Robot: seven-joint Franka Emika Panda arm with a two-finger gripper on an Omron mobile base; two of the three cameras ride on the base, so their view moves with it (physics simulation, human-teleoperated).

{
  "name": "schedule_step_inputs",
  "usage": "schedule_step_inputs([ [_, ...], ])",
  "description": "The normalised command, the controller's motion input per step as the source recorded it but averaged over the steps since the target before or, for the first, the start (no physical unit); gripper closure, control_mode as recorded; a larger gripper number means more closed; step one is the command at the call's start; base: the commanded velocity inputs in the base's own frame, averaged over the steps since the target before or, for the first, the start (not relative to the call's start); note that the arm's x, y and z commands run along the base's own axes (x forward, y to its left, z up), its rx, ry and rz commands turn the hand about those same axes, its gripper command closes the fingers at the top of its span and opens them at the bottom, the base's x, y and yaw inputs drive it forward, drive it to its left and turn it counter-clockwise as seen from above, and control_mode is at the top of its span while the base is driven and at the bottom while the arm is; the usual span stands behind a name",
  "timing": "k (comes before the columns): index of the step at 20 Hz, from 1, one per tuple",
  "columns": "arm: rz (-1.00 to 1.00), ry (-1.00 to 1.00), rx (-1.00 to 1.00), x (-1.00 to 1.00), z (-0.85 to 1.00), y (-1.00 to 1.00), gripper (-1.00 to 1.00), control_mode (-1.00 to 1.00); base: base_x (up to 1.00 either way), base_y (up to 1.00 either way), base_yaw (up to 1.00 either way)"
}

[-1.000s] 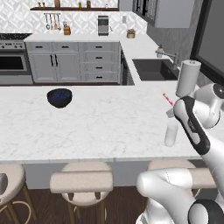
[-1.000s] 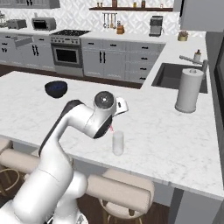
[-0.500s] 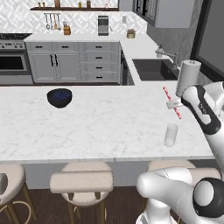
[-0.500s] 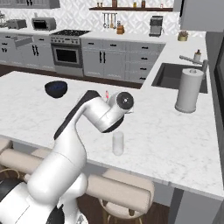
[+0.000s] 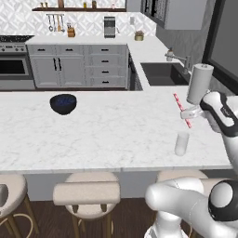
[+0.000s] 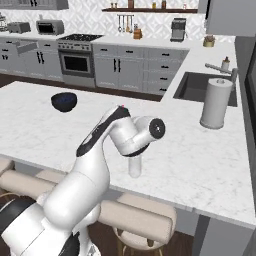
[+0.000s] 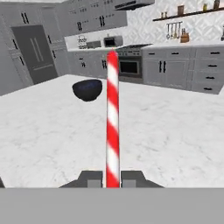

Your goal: Take a straw from the drawer in front and place it inside the glass cup on the dining counter.

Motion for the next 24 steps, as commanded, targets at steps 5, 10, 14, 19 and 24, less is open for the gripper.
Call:
schedule_step_inputs([
  [5, 0.25, -0.05, 0.17, 0.10, -0.03, -0.31, 1.00, -1.00, 0.00, 0.00, 0.00],
  [10, 0.31, -0.01, 0.18, 0.04, -0.04, -0.35, 1.00, -1.00, 0.00, 0.00, 0.00],
  [14, 0.31, 0.00, 0.12, 0.06, -0.08, -0.31, 1.00, -1.00, 0.00, 0.00, 0.00],
  [19, 0.24, 0.00, 0.03, 0.40, -0.28, -0.02, 1.00, -1.00, 0.00, 0.00, 0.00],
  [24, 0.24, 0.00, 0.09, 0.26, -0.27, -0.01, 1.00, -1.00, 0.00, 0.00, 0.00],
])
